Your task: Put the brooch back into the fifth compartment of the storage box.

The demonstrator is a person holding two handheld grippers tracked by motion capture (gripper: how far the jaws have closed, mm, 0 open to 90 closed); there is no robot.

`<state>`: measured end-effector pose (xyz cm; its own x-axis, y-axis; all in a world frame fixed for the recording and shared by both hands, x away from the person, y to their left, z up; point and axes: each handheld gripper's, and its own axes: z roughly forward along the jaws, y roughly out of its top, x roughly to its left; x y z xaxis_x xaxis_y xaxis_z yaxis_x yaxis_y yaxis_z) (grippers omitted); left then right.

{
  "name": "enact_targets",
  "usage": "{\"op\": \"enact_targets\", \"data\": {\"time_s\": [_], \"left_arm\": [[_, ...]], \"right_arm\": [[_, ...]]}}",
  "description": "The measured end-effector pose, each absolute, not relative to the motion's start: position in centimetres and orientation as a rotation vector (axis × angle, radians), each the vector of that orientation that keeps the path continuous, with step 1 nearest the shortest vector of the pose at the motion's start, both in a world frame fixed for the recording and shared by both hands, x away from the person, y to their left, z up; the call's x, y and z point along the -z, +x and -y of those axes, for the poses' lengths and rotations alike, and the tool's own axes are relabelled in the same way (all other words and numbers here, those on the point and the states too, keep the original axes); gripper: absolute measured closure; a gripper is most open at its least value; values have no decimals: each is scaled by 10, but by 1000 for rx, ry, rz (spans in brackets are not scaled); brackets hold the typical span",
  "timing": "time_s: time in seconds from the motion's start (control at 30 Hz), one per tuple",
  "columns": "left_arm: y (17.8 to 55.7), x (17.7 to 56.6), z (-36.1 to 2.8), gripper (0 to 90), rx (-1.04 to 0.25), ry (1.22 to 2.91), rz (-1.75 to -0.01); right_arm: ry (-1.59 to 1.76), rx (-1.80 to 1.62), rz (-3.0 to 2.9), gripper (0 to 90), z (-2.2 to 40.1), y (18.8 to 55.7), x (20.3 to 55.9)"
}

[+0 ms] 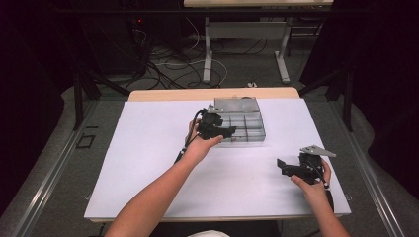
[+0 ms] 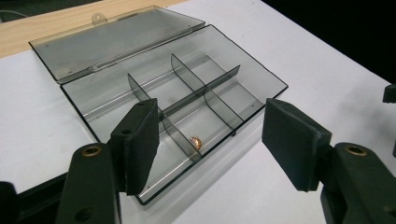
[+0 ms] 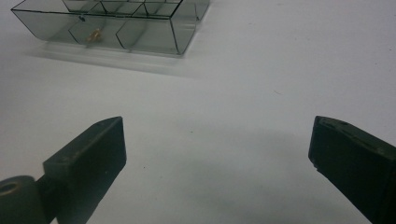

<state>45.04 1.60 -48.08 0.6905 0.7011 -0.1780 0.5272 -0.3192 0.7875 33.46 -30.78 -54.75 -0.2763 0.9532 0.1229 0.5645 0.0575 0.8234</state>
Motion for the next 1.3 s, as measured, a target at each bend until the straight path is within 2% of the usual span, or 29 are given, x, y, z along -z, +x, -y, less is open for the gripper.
{"op": "enact_targets", "data": {"time_s": [0.4,0.7,0.8,1.03,1.3], "left_arm": [[429,470,-33,329,-236,1978,-947],[417,467,-53,164,-243,1941,-959],[413,466,-62,146,-244,1919,-972],[406,467,-84,4,-254,1881,-1006],[396,470,-107,3,-331,1864,-1048]], "right_arm": [[1513,-1116,-1887,37,307,334,548],[1522,-1116,-1886,38,307,334,548],[1519,-1114,-1887,37,307,334,548],[1517,-1112,-1885,37,306,334,548],[1517,-1111,-1884,37,306,334,547]]}}
